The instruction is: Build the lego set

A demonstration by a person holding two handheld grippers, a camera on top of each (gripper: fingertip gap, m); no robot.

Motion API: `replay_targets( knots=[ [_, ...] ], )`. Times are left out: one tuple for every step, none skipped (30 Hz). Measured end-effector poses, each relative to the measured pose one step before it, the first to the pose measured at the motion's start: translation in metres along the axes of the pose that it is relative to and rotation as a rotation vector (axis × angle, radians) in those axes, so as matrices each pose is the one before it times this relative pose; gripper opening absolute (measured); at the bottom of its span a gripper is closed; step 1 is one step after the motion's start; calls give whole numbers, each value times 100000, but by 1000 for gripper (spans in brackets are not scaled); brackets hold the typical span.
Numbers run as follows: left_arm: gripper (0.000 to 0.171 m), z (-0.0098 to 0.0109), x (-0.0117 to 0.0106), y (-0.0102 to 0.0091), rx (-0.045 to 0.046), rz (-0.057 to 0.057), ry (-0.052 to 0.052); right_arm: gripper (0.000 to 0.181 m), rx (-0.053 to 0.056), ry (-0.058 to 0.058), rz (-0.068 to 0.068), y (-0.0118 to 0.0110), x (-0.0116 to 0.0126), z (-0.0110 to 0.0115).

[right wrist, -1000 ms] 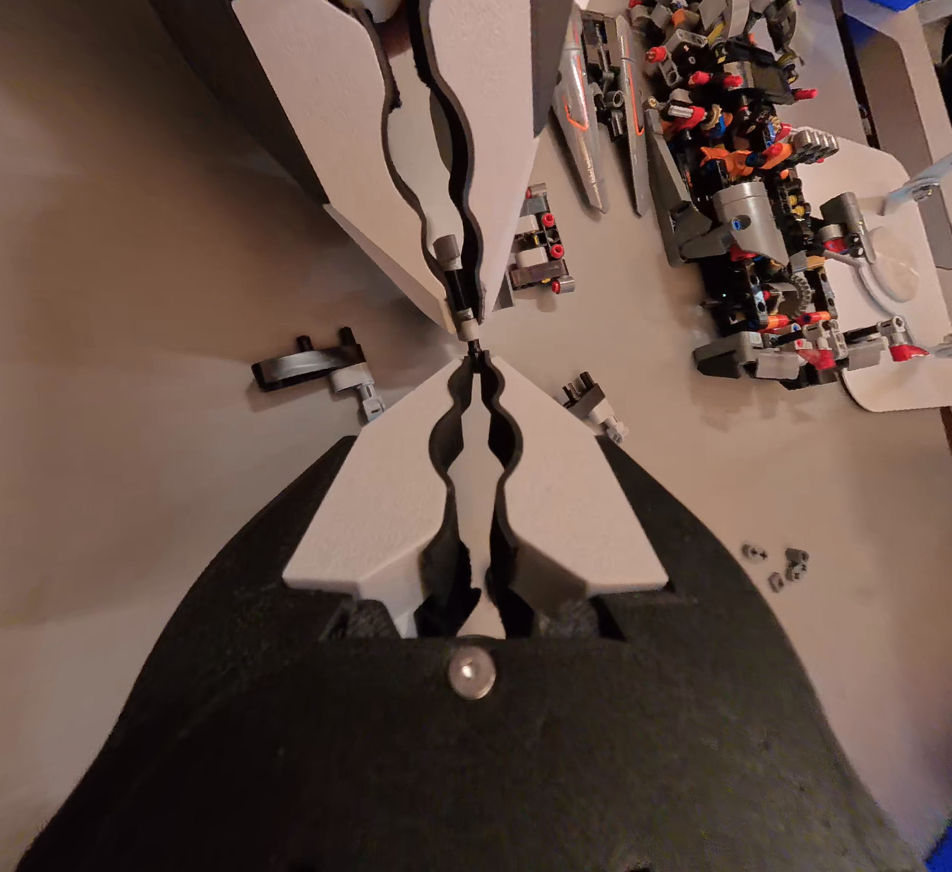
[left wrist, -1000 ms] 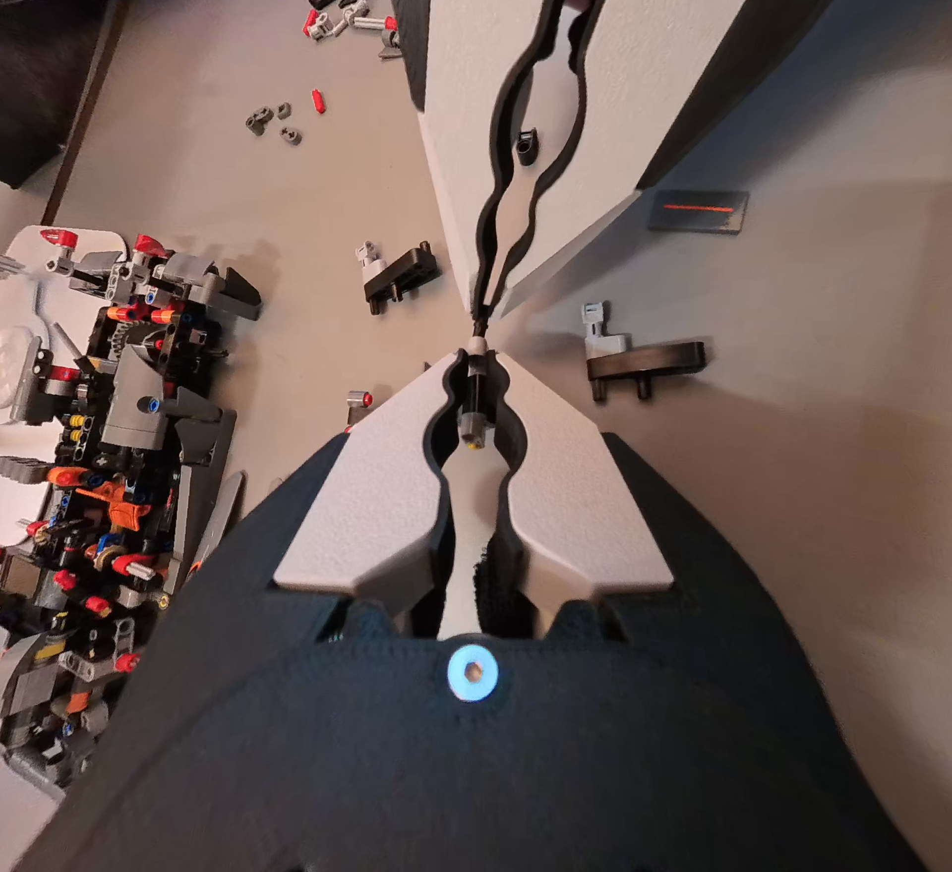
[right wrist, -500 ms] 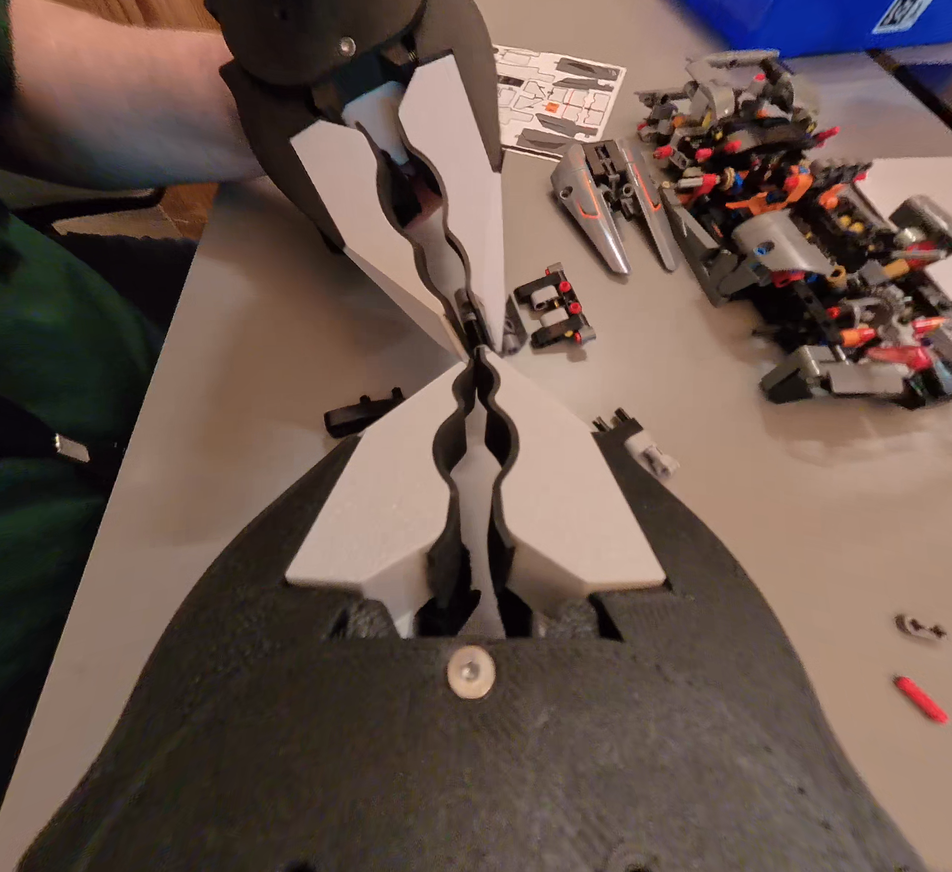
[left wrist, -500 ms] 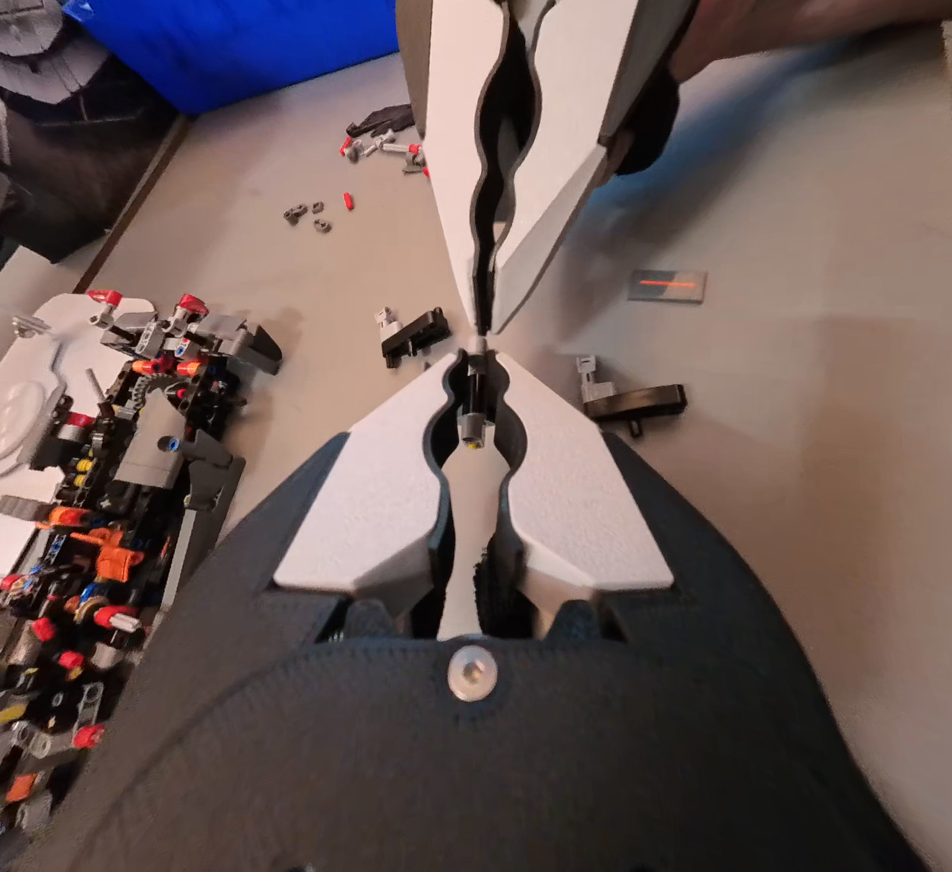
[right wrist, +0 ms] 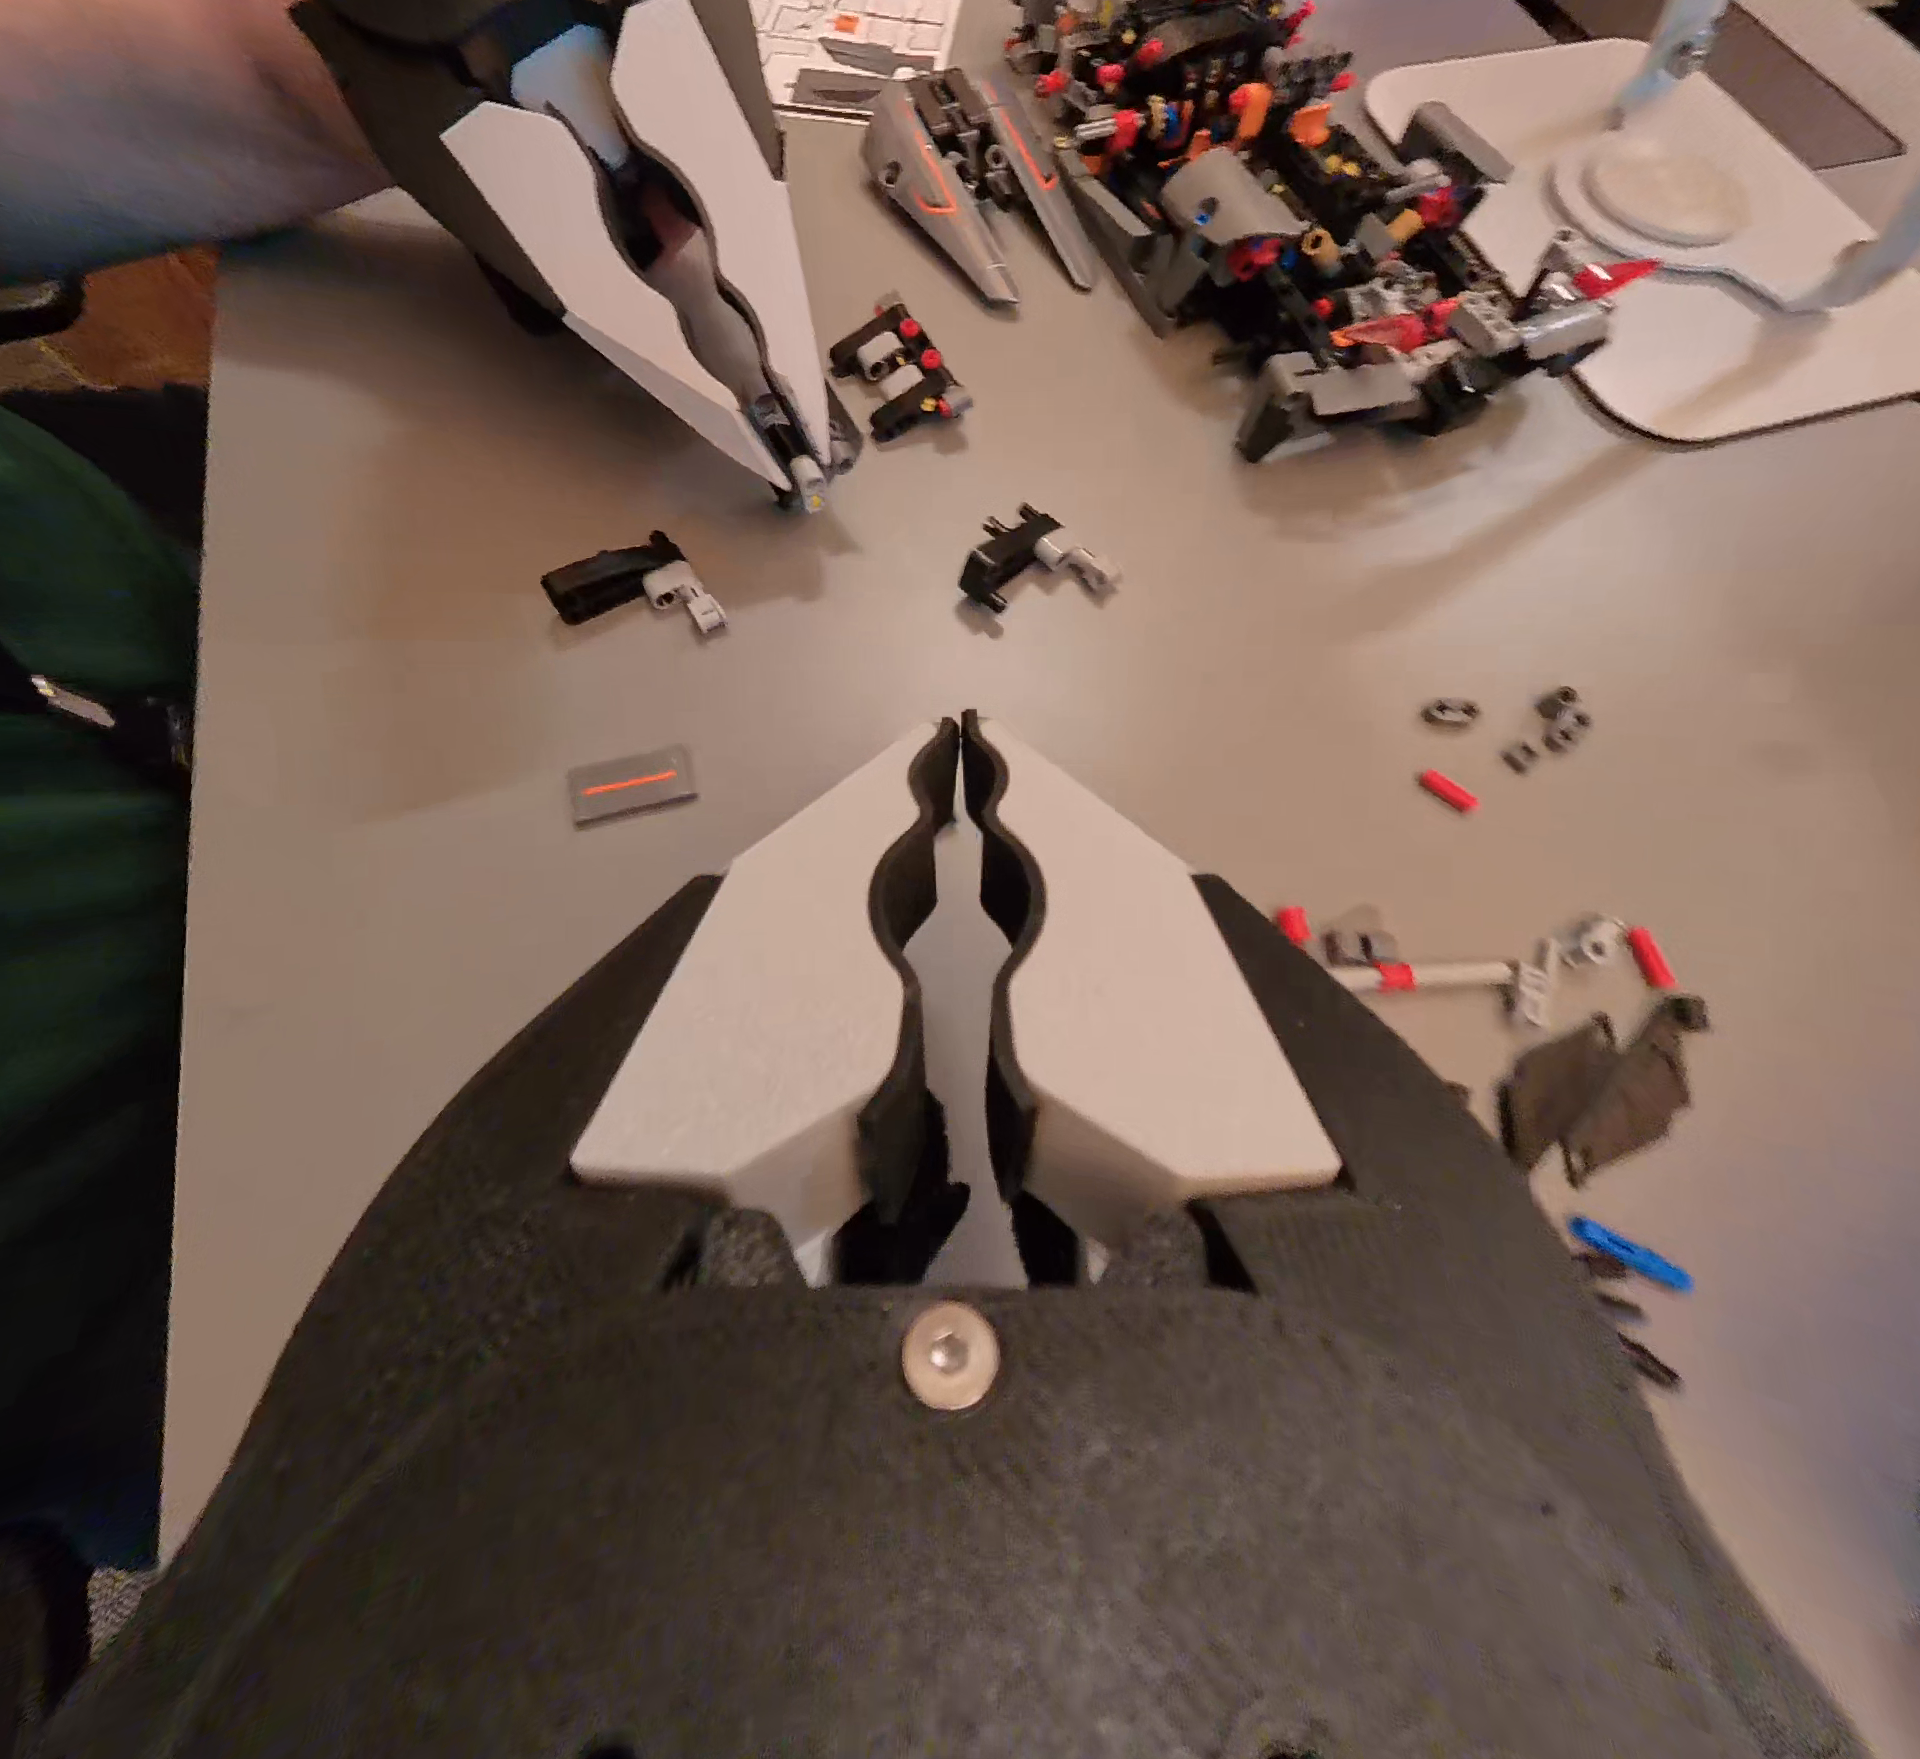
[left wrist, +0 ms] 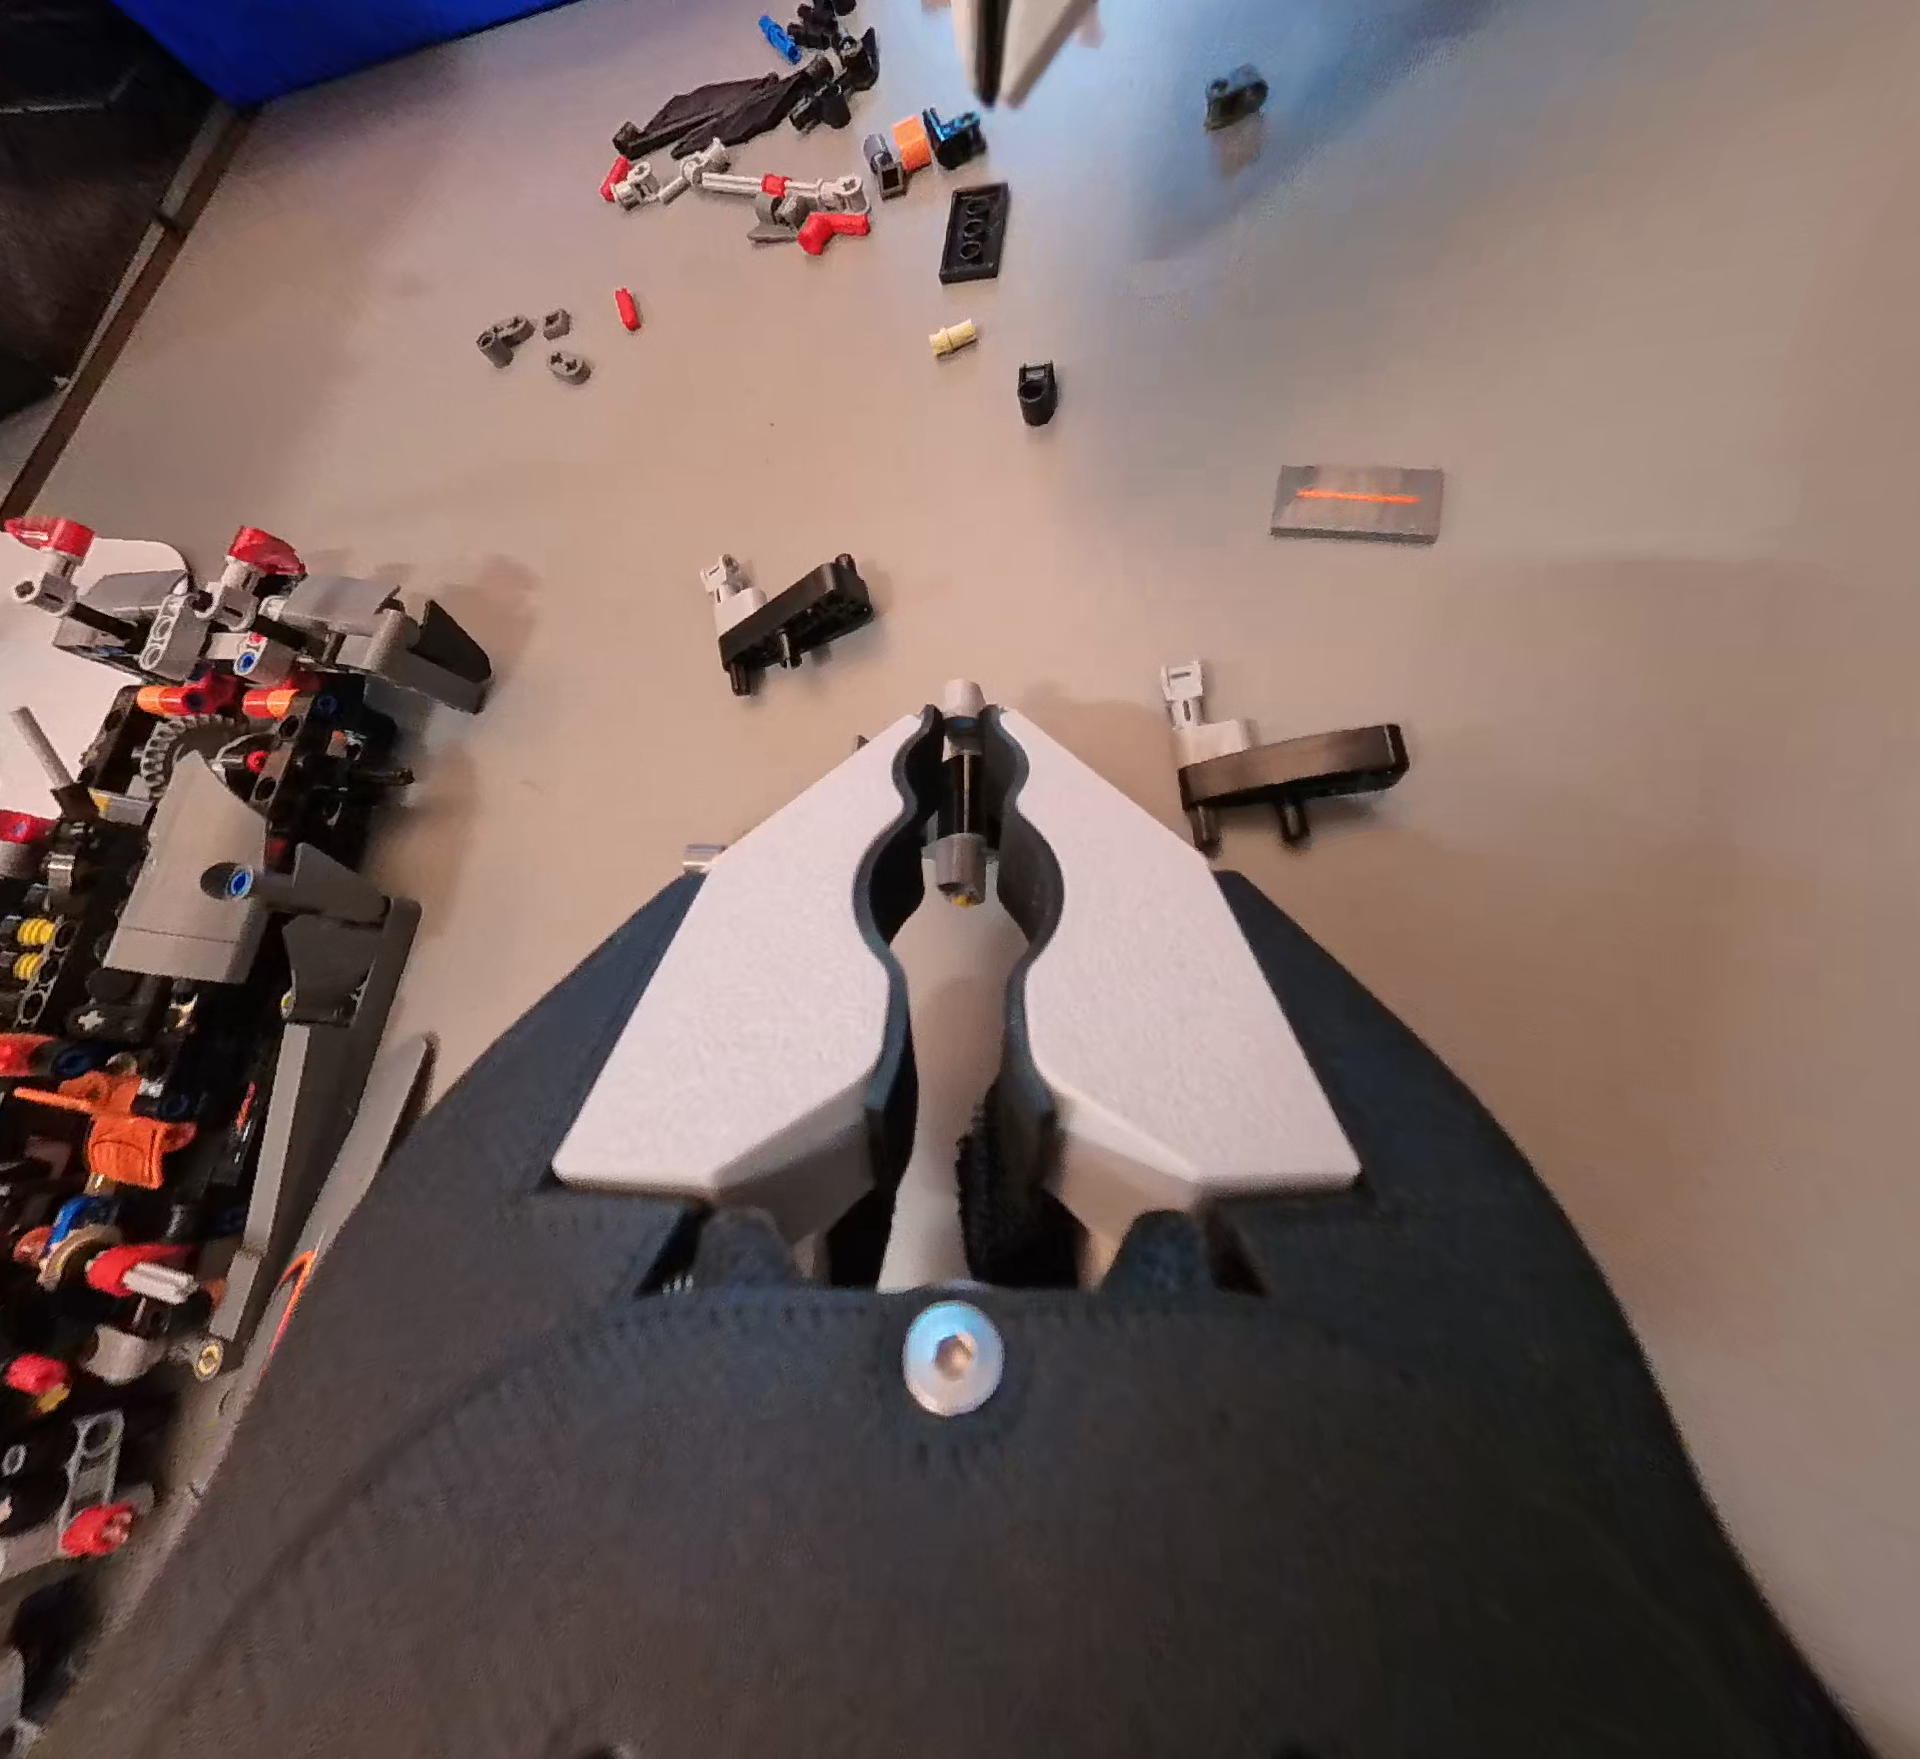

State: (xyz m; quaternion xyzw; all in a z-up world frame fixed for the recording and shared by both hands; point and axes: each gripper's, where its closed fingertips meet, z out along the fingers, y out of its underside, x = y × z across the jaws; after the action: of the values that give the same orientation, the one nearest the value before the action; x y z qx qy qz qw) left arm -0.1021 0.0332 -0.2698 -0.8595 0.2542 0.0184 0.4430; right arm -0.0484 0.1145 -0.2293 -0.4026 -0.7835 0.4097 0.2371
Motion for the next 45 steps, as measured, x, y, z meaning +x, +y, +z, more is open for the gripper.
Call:
replay_targets(
  knots=[
    [5,74,18,-26,-110,-71,45,0,-911,2097,-481,156,396,-362],
    [5,63,47,-66,257,-16,178,0,-1395,1920,-622,226,359,-217],
    [5,39,30,-75,290,-254,242,0,-1130,1531,-328,161,306,-132],
    [5,42,7,-38,106,-393,240,0,127,941,120,-39,243,-135],
    [5,35,-33,-16,37,-197,3,1,1094,450,838,-194,208,-166],
    [5,6,-57,2,-14,-229,-101,1,978,321,1166,-175,243,-153],
    [5,4,-47,6,-40,-258,-45,2,502,685,652,-94,293,-147],
    [5,-10,-65,13,-56,-151,-243,2,121,990,-26,-47,281,-146],
    [5,-27,-74,14,-54,30,-493,2,270,794,-181,-75,199,-187],
    [5,3,-18,34,-101,-134,-170,2,503,404,367,-73,123,-239],
    [5,4,19,43,-169,-363,72,3,494,87,894,-5,59,-249],
    [5,-5,26,78,-464,-249,-27,3,164,235,921,139,56,-266],
    [5,8,56,114,-650,-255,270,4,-300,1020,651,273,154,-264],
    [5,42,113,154,-744,-463,787,4,-408,1606,766,322,257,-319],
    [5,60,10,100,-250,-10,-38,5,32,1266,1293,270,239,-327],
    [5,107,14,126,-433,-111,191,6,287,746,1594,226,191,-331],
    [5,139,67,152,-608,-378,742,8,-203,1126,1519,307,264,-296],
    [5,142,56,47,56,-461,765,9,-787,1935,1354,393,411,-251],
    [5,119,-14,42,-11,-300,292,10,-1499,2438,1590,496,531,-169],
    [5,94,-51,21,-80,-416,127,12,-2568,2771,1747,667,670,-86],
    [5,27,-30,-36,231,-194,204,13,-2943,3634,1108,731,841,-60],
    [5,13,-35,-6,26,-62,-98,14,-2824,3840,224,755,907,-35],
    [5,28,-8,-6,24,95,-202,14,-2283,3144,-336,697,813,-3],
    [5,-1,-8,2,51,1,-257,14,-1902,2190,93,678,744,7],
    [5,-9,4,-11,100,-70,-283,15,-1732,1408,1033,653,733,71],
    [5,-1,-4,2,209,-142,-308,15,-1239,1009,1073,583,763,67],
    [5,-5,1,1,284,-94,-214,15,-1297,691,599,572,738,98],
    [5,7,10,-3,267,-161,-60,14,-1772,71,433,619,612,211],
    [5,-8,-3,-3,154,-134,-18,15,-2612,-597,517,657,433,318],
    [5,10,-16,-1,32,98,-142,16,-2520,-266,-122,554,381,308],
    [5,22,-11,6,-4,107,-92,15,-1175,-172,-824,257,306,259],
    [5,14,-11,2,60,-33,47,15,321,-924,-1149,-38,142,212],
    [5,14,-18,3,113,-78,99,14,1232,-1927,-2163,-238,-48,185],
    [5,7,-11,6,99,-25,87,15,793,-1103,-3084,-238,90,166],
    [5,13,-12,5,68,-46,95,14,-440,514,-2432,-137,423,188],
    [5,12,-2,-5,-9,67,142,15,-1072,312,-1326,-96,493,243],
    [5,24,-7,13,-55,217,88,16,-992,37,-889,-109,462,288],
    [5,33,-20,14,-108,51,31,17,-913,4,-1092,-97,394,333],
    [5,24,-32,13,-125,-39,-16,18,-1493,-214,-960,27,292,331],
    [5,23,-13,3,-78,-6,-26,19,-2074,-71,-374,142,284,336],
    [5,-1,-1,2,-12,0,-6,19,-2280,404,224,224,296,329],
    [5,0,-7,1,25,-8,12,21,-2396,61,704,295,209,318],
    [5,0,-5,1,-6,9,-31,22,13,-937,1664,-24,65,188],
    [5,5,-4,0,-37,-30,-18,21,299,-1860,2135,-83,-65,91],
    [5,4,-1,2,8,-64,117,18,-473,-1943,662,18,-172,37]
  ],
)
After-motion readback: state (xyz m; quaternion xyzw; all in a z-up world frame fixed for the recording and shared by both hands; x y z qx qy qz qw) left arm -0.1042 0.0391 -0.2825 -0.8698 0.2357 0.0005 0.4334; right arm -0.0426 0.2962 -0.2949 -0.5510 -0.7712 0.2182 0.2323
